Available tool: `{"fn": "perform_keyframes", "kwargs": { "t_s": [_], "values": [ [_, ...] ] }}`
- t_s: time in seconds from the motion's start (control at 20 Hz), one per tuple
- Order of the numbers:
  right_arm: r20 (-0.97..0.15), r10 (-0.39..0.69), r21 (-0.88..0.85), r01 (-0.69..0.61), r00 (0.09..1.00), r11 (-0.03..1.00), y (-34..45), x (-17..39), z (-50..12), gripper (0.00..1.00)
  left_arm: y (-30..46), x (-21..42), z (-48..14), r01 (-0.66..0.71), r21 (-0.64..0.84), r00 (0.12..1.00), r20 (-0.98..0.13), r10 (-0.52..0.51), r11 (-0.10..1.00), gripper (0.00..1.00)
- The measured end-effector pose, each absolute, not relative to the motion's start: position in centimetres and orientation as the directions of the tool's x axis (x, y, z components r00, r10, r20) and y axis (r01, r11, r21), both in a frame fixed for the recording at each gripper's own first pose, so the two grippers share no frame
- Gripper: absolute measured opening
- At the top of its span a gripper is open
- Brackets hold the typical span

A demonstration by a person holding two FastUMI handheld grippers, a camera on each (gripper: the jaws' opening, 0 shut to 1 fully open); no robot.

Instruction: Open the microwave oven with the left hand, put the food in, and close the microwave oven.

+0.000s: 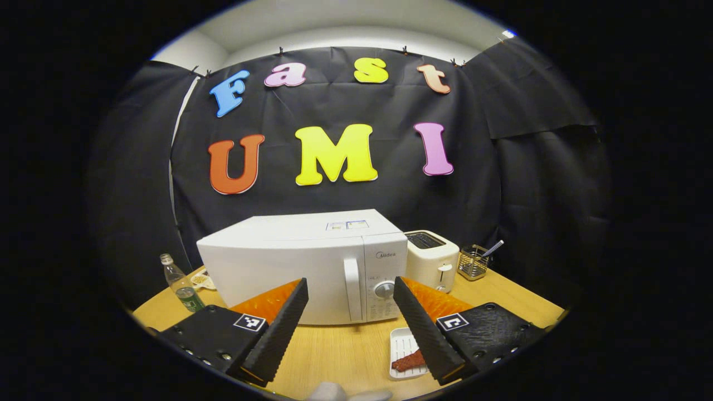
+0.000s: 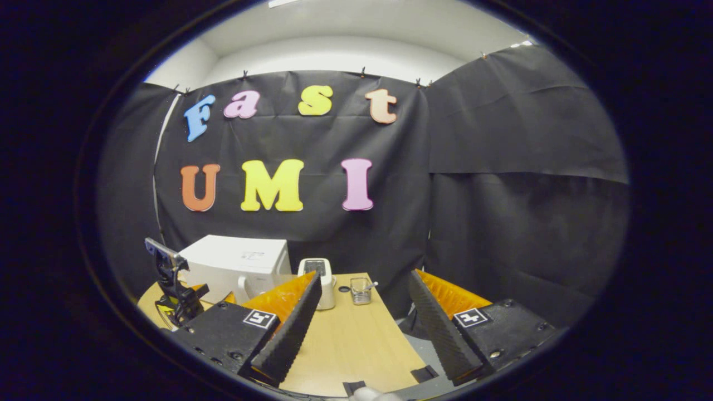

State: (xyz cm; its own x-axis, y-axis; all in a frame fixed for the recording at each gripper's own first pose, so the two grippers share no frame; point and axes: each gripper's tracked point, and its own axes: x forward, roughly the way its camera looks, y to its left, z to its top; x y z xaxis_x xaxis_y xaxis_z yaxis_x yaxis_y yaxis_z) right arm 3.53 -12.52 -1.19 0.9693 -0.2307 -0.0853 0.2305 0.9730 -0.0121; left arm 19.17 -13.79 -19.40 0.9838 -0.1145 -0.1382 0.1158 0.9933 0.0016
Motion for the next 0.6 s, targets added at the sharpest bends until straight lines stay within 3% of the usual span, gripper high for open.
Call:
{"fn": "perform_keyframes", "kwargs": {
  "t_s": [0.4, 0.5, 0.55, 0.6],
  "values": [
    [-0.161, -0.292, -0.023, 0.293, 0.943, 0.956, -16.1, 3.6, -3.8, 1.0, -15.0, 26.3, -25.0, 0.076, 0.008, 0.977, -0.199, -0.073, 0.997, 0.95],
    [-0.173, -0.291, -0.032, 0.291, 0.941, 0.956, -16.6, 4.1, -4.2, 1.0, -14.8, 27.2, -25.5, 0.062, 0.011, 0.978, -0.2, -0.059, 0.998, 0.88],
    [-0.172, -0.288, -0.032, 0.287, 0.942, 0.957, -16.8, 4.2, -4.1, 1.0, -14.6, 27.5, -25.8, 0.052, -0.001, 0.977, -0.205, -0.051, 0.999, 0.7],
    [-0.175, -0.283, -0.034, 0.282, 0.943, 0.959, -16.8, 4.5, -4.2, 0.91, -14.8, 27.8, -25.9, 0.058, -0.022, 0.976, -0.21, -0.061, 0.998, 0.76]
  ]
}}
